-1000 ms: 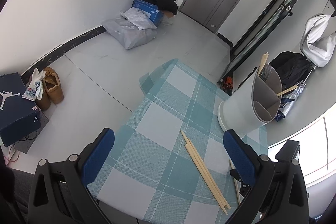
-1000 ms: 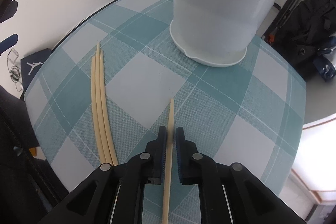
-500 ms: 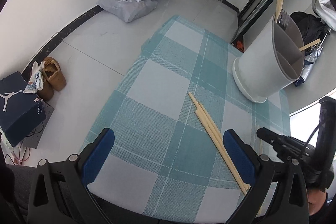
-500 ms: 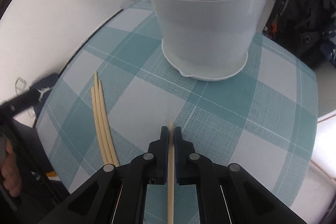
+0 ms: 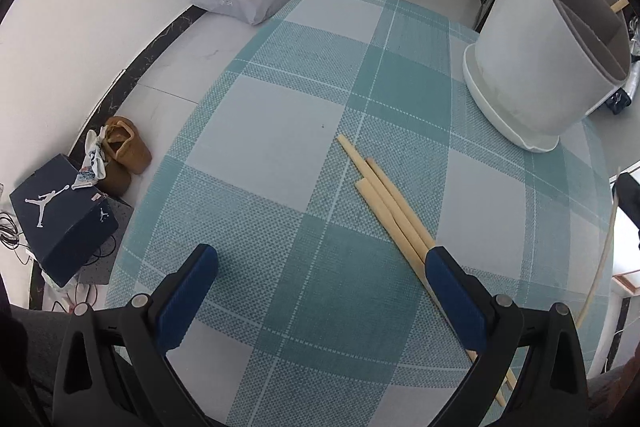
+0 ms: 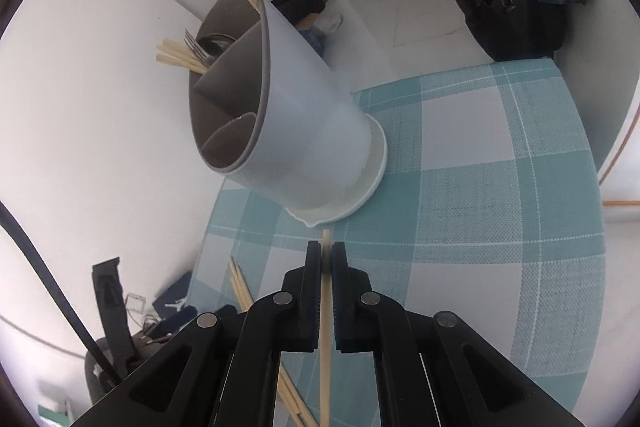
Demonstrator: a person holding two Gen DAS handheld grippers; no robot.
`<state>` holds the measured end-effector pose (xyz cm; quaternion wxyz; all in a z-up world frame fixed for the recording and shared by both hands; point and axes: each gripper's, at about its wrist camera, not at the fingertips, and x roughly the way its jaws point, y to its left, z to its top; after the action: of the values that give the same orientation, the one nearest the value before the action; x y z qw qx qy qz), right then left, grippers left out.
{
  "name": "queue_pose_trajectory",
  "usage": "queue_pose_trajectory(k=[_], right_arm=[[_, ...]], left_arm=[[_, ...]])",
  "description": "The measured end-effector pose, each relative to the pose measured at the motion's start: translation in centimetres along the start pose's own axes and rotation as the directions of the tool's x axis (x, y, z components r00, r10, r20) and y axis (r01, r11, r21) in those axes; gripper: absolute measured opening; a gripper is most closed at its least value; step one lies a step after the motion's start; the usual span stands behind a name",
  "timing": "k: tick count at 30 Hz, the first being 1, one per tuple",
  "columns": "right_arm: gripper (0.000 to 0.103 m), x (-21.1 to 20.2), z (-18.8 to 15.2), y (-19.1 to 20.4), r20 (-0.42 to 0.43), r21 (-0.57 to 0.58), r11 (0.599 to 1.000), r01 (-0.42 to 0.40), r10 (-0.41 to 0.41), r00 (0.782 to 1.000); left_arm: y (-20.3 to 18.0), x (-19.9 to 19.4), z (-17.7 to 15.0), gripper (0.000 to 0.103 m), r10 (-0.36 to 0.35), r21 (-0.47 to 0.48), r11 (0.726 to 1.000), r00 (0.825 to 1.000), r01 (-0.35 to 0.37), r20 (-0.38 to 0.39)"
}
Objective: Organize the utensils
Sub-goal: 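Lift the chopstick with the right gripper while the left gripper grasps another chopstick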
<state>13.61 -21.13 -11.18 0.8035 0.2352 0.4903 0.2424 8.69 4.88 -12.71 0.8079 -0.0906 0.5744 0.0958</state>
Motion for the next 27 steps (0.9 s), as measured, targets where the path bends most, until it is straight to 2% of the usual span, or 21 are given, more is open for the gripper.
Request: queue_pose_trajectory(k=[2, 10, 20, 21, 23, 26, 27], right_arm=[[0.004, -0.3, -0.1, 0.4, 0.009, -0.011, 1.000, -0.009, 0.009, 1.000], [0.004, -1.7, 0.5, 0.9, 0.031, -0.047, 0.998, -0.036, 0.037, 0.999], [0.004, -1.4, 0.8, 1.9, 0.040, -0.073, 0.995, -0.069, 0.072, 0.997], [0.004, -1.5, 0.7, 2.0, 0.039, -0.074, 0.995, -0.070, 0.073, 0.997], [0.004, -1.4, 0.7, 1.9, 0.042, -0.074, 0.995, -0.073, 0.076, 0.996], [0.004, -1.7, 0.6, 2.0, 0.049, -0.077, 0.995, -0.071, 0.075, 0.996], [0.004, -1.7, 0.6, 2.1, 0.049, -0.078, 0.994, -0.072, 0.076, 0.996]], left_arm=[[-0.1, -0.1, -0.1, 0.102, 0.024, 0.005, 1.000, 1.000, -0.024, 0.012], [0.3, -0.1, -0.1, 0.102, 0.030, -0.009, 1.000, 1.000, -0.030, 0.000], [0.0, 0.7, 1.1, 0.101, 0.049, -0.022, 0.999, 0.998, -0.050, -0.050], [0.0, 0.9, 1.3, 0.096, 0.073, -0.026, 0.997, 0.996, -0.075, -0.058], [-0.1, 0.9, 1.4, 0.094, 0.076, -0.014, 0.997, 0.996, -0.077, -0.055], [-0.5, 0.9, 1.6, 0.086, 0.068, 0.006, 0.998, 0.996, -0.068, -0.050], [-0.6, 0.8, 1.7, 0.078, 0.064, 0.010, 0.998, 0.997, -0.064, -0.049]])
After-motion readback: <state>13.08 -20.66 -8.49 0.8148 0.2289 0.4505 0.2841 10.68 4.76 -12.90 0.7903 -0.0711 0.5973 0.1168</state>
